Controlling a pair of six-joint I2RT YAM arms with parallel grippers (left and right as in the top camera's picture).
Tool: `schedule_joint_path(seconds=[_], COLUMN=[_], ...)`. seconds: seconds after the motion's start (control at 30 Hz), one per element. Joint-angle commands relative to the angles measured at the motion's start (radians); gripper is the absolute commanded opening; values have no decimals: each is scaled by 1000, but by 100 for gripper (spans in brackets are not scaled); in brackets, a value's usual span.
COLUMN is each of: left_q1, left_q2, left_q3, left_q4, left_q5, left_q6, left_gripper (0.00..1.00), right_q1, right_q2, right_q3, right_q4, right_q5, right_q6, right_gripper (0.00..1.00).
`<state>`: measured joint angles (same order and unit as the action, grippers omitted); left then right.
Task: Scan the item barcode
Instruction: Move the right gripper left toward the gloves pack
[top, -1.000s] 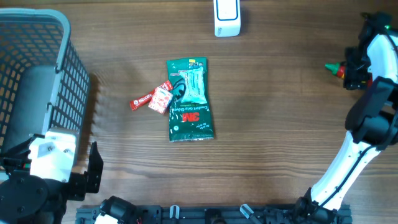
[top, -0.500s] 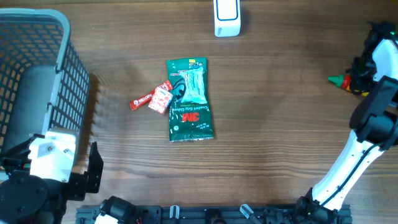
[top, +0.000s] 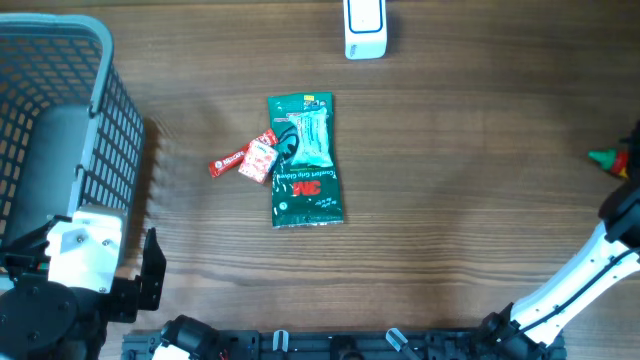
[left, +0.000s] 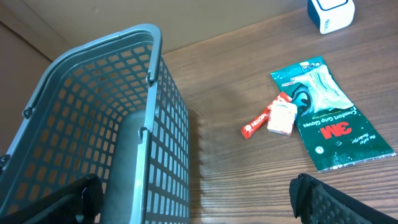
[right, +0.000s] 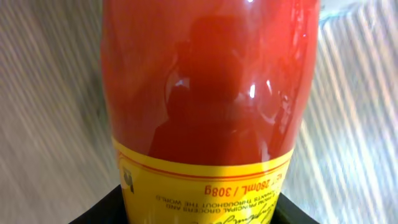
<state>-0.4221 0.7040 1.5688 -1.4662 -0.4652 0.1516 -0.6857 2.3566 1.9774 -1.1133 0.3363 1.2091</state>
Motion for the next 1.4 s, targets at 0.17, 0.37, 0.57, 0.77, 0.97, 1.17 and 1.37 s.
schedule_joint_path(seconds=[0.17, 0.37, 0.57, 0.77, 0.97, 1.17, 1.37], left_q1=[8, 8, 8, 8, 8, 8, 8], left_q2=[5, 5, 5, 5, 5, 5, 5], left_q3=[2, 2, 2, 2, 2, 2, 2], left_q4=[2, 2, 2, 2, 2, 2, 2], left_q5=[8, 8, 8, 8, 8, 8, 8], left_q6=[-9, -9, -9, -9, -9, -9, -9], left_gripper=[100, 100, 100, 100, 100, 100, 100], right_q1=[1, 1, 2, 36, 171, 417, 762], right_q2=[13, -9, -112, -249, -321, -324, -319], right_q3=[26, 26, 26, 26, 26, 25, 25], right_q4=[24, 3, 0, -34, -100, -116, -102], right_q5=[33, 6, -150, -417, -575, -569, -402], right_q6=[-145, -176, -215, -214, -215, -297, -328], right_gripper=[79, 94, 97, 97, 96, 95, 100])
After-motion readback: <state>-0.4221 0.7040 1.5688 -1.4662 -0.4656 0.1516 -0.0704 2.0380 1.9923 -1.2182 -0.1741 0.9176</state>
